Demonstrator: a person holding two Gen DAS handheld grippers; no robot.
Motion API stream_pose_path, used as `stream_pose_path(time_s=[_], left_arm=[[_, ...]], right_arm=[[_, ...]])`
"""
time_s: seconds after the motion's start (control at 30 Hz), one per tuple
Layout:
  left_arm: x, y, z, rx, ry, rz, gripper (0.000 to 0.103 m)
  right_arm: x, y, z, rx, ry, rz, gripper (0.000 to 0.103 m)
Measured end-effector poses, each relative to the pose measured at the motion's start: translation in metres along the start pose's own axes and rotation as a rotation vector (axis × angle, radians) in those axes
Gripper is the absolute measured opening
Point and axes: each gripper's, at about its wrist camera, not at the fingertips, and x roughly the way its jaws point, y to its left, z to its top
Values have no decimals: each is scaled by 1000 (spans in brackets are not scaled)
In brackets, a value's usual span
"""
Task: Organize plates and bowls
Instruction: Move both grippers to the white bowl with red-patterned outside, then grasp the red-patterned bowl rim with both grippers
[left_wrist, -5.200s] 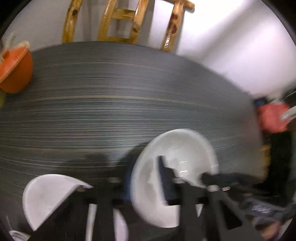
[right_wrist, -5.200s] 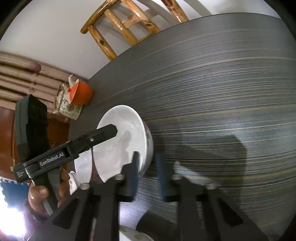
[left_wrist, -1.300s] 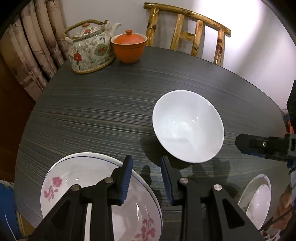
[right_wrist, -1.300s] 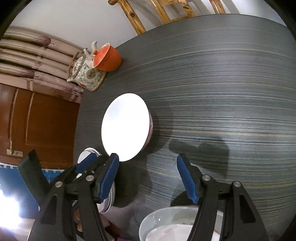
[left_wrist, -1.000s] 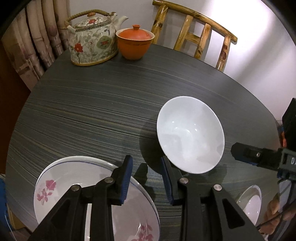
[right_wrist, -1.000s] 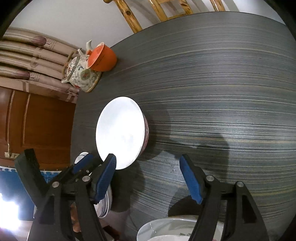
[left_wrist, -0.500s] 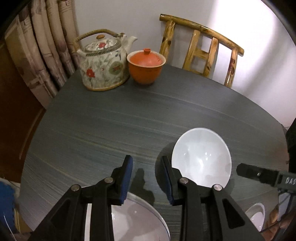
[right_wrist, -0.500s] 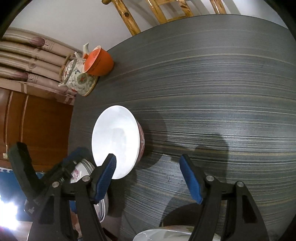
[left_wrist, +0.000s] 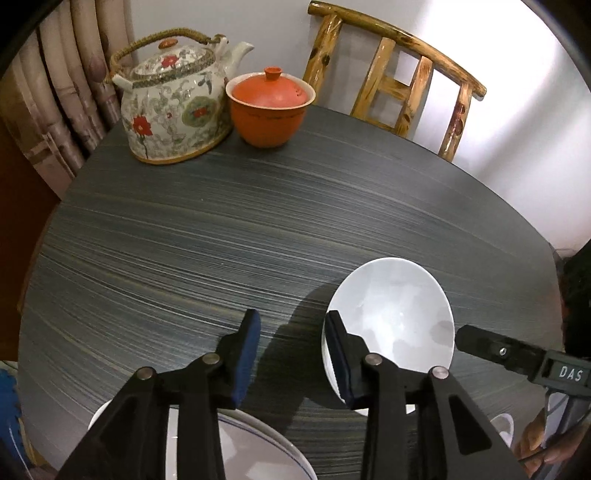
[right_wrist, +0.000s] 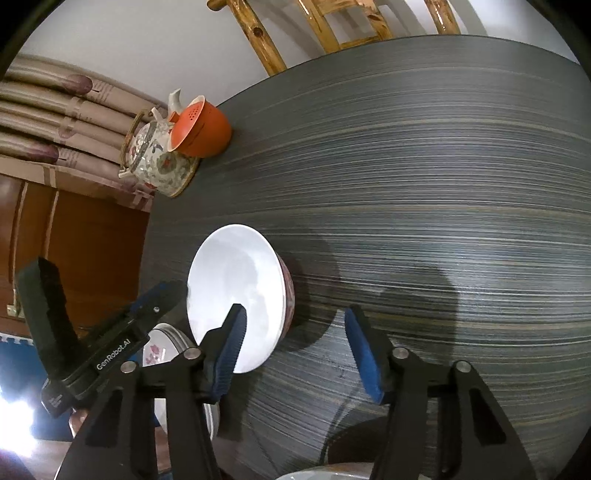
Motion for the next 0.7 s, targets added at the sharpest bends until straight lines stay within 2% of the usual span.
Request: stream_pose_path(time_s=[0.2,0.3,0.47,0.7], left_arm=[[0,5,3,-6,-30,-44,37],[6,5,5,-7,2,-79,37],[16,-1,9,48,24,-69,37],[24,7,9,-3,64,-117,37]], right_arm=[[4,5,5,-18,3,2,42],[10,6,6,-21,16,3,35],[15,8,7,-24,27,0,34],[18,6,6,-21,43,6,29]])
